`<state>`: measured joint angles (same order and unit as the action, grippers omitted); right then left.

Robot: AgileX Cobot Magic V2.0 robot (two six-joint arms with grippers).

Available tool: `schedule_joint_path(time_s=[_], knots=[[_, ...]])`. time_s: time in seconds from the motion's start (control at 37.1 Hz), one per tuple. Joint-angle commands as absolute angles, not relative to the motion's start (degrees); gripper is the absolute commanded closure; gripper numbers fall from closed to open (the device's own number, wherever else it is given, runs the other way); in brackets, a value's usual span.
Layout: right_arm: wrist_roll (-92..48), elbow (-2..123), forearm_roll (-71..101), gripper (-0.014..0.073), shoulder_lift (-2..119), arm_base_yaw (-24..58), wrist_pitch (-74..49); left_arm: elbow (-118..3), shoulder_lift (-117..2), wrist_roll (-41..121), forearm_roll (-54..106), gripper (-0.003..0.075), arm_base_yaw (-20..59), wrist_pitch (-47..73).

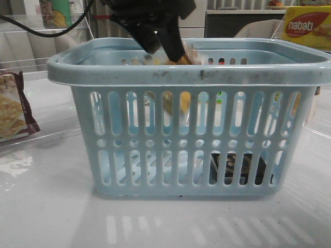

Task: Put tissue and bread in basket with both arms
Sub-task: 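Carry the bread over the blue basket and open the left gripper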

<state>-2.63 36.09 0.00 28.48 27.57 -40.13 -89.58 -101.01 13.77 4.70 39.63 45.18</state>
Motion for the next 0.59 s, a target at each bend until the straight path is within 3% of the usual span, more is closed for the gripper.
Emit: schedule_joint_path(time_s=[0.0, 0.24, 0.57], knots=[[-3.1, 37.6, -0.7, 0.0022, 28.6, 27.5, -35.8, -91.4, -96.0, 13.8, 5.7, 0.0203, 40.0, 41.6], [-3.1, 37.6, -0.7, 0.0022, 28.6, 27.5, -35.8, -88.9, -85.7, 13.8, 5.8, 0.0212, 39.8, 43.3], [-3.1, 37.6, -0.7, 0.0022, 28.6, 27.5, -35.8, -71.8, -64.9, 13.8, 5.8, 0.0212, 39.8, 43.5]])
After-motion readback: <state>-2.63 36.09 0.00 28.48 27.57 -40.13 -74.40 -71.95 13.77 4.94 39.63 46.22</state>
